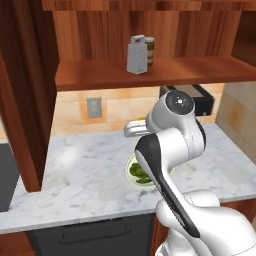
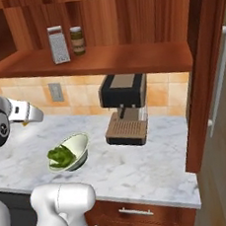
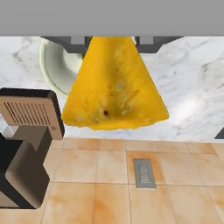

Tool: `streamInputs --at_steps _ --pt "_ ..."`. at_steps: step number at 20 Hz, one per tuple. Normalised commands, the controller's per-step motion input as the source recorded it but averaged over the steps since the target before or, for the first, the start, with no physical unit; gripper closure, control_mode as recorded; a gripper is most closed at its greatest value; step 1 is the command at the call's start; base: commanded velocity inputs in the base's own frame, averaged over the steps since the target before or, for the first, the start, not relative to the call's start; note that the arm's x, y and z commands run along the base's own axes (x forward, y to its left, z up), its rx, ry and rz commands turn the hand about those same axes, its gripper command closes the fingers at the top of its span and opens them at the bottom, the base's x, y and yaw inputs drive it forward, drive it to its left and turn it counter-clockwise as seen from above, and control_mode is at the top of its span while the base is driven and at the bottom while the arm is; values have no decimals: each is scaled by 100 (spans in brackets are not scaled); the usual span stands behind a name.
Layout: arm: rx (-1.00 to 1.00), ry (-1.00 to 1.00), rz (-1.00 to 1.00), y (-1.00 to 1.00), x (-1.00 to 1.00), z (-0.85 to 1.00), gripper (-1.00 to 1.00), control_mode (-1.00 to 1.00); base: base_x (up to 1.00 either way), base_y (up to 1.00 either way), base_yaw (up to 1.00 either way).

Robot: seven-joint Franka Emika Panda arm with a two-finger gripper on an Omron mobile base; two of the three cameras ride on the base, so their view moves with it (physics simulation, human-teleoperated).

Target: Pick the cheese from the fridge and the cheese grater from the cabinet and place them next to the salad bowl.

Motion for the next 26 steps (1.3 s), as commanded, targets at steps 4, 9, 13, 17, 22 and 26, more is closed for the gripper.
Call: streamInputs --at_steps 4,9,13,17,22,26 --pt "0 0 0 0 0 0 100 100 45 -11 12" --pt "0 0 0 0 0 0 100 100 16 0 2" --pt "0 2 0 -2 0 -8 100 -100 0 -2 0" --pt "1 4 -4 -46 -2 -38 100 -100 0 0 0" --pt "4 0 -6 -72 -1 -12 100 -100 0 0 0" --pt "4 0 -2 -84 0 -1 100 -100 0 0 0"
